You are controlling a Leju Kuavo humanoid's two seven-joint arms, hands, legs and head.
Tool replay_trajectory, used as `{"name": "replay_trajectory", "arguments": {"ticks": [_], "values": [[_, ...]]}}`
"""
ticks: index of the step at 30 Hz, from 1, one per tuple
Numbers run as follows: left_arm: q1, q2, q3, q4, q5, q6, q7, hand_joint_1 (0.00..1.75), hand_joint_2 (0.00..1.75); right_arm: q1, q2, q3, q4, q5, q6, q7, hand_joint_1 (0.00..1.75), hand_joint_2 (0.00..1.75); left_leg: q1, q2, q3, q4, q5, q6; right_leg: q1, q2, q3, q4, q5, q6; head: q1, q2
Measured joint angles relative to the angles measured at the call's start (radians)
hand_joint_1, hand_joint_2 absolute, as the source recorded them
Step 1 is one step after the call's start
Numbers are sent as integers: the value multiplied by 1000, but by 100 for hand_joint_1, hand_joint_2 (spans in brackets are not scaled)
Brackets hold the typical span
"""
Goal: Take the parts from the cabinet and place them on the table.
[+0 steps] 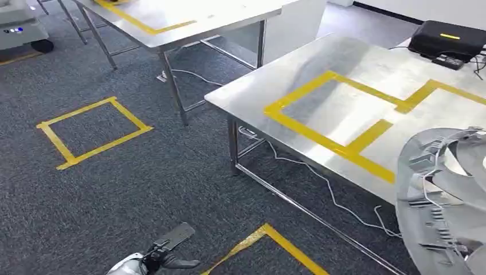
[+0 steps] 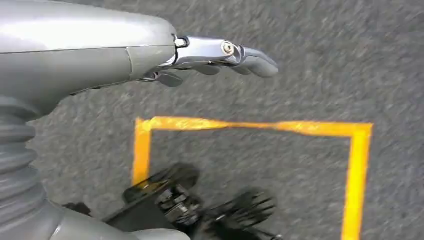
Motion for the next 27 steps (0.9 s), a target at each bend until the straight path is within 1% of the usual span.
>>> {"name": "replay_trajectory", "arguments": {"ticks": [1,2,3,4,5,6,7,8,9,10,11,12,13,14,15,16,17,18,19,20,21,22,23,24,25,26,27], "values": [[-2,-1,0,2,0,-2,0,0,175,1,0,0,0,0,0,0,175,175,-2,3,22,4,-22,-2,6,-7,-11,-47,174,-6,0,0],[0,-1,0,2,0,-3,1,0,175,-1,0,-2,1,0,1,1,175,175,-2,-2,36,-8,-38,-11,12,-11,-1,-40,173,-5,-5,1],[-3,-2,0,0,0,-2,2,0,175,2,0,-1,-2,1,1,1,175,175,6,0,50,-29,-48,-20,21,-1,18,-43,156,-10,-4,0],[-5,-3,0,-1,-1,-2,1,0,175,8,0,-1,-3,0,2,1,175,175,10,-1,68,-24,-33,-28,22,1,29,-56,152,-15,-5,1],[-11,-10,0,-2,-2,-1,1,0,175,8,0,0,-3,0,2,3,175,175,12,-1,58,4,0,-34,24,1,47,-65,140,-24,-2,0],[-16,-10,0,-3,-3,-1,2,0,175,8,0,1,-3,0,3,7,175,175,13,-1,16,79,38,-39,16,3,73,-79,132,-29,-3,1],[-18,-11,-1,-3,-3,0,1,0,175,8,0,3,-4,0,5,10,175,175,11,0,-47,181,80,-44,14,3,99,-92,117,-35,-11,0],[-17,-15,-1,-3,-3,0,1,0,175,7,0,3,-5,0,6,11,175,175,11,0,-116,260,80,-46,13,4,123,-104,103,-39,-11,0],[-13,-14,-2,-3,-3,0,1,0,175,7,0,3,-4,0,8,12,175,175,12,0,-177,309,44,-48,11,8,151,-115,87,-40,-12,0],[-7,-14,-2,-3,-3,0,2,0,175,7,0,4,-4,0,10,12,175,175,13,1,-232,325,-21,-51,9,16,186,-126,67,-41,-12,0],[-4,-14,-2,-3,-3,0,2,0,175,7,0,4,-4,0,11,12,175,175,13,1,-277,322,-78,-53,7,24,222,-135,48,-40,-16,1],[-4,-13,-2,-3,-3,0,2,0,175,7,0,4,-4,0,12,12,175,175,12,1,-314,307,-115,-58,2,35,260,-143,25,-38,-15,0],[-3,-8,-1,-3,-3,0,2,0,175,6,0,4,-4,0,12,12,175,175,12,0,-336,271,-114,-61,-3,44,298,-149,1,-33,-14,0],[-1,-5,-1,-3,-3,0,2,0,175,6,0,4,-4,0,12,12,175,175,12,-2,-349,217,-65,-63,-10,55,338,-155,-22,-28,-15,0],[2,-3,-2,-3,-3,0,2,0,175,6,0,4,-4,1,13,13,175,175,13,-9,-354,141,58,-69,-16,65,364,-161,-49,-25,-15,0],[9,-2,-2,-1,-3,-1,3,0,175,6,0,4,-4,1,13,13,175,175,18,-32,-360,52,250,-73,-18,74,391,-166,-75,-19,-20,0],[10,0,-1,1,-3,-3,3,0,175,5,0,3,-4,0,14,14,175,175,20,-30,-365,13,319,-70,-20,92,412,-157,-94,-12,-30,0],[12,1,-1,2,-3,-3,5,0,175,4,0,4,-5,0,14,15,175,175,13,-33,-355,29,330,-58,-23,105,425,-177,-113,3,-30,0],[10,0,-2,2,-4,-3,5,0,175,5,0,5,-6,1,14,16,175,175,13,-27,-351,35,326,-52,-25,113,441,-195,-115,8,-33,0],[0,0,-1,2,-4,-2,5,0,175,6,0,4,-6,1,14,15,175,175,12,-22,-351,35,317,-43,-28,118,454,-220,-114,14,-31,0],[-10,-2,-1,-2,-4,-1,5,0,175,6,0,4,-6,0,14,16,175,175,17,-15,-341,28,305,-33,-28,109,471,-238,-123,18,-34,1],[-16,-2,-1,-3,-4,-1,3,0,175,4,0,4,-6,0,14,16,175,175,17,-11,-327,25,291,-26,-25,51,461,-205,-133,23,-28,0],[-17,-3,-1,-3,-3,-3,3,0,175,4,0,5,-6,0,16,15,175,175,17,-4,-311,21,276,-19,-22,16,413,-125,-163,22,-26,0],[-15,-3,-1,-3,-3,-4,3,0,175,2,0,5,-6,0,16,14,175,175,16,6,-298,19,262,-17,-16,3,342,-18,-198,19,-26,0],[-12,-3,-1,-3,-4,-5,3,0,175,0,0,5,-6,0,16,14,175,175,14,13,-286,18,248,-15,-11,1,270,78,-220,16,-27,0],[-7,-2,-1,-3,-3,-5,3,0,175,-3,0,5,-6,0,16,14,175,175,14,21,-273,18,234,-14,-7,2,206,147,-221,14,-26,0],[-5,-3,-1,-3,-4,-6,3,0,175,-3,0,5,-6,0,19,14,175,175,13,27,-255,18,219,-14,-4,2,159,164,-186,13,-27,0]]}}
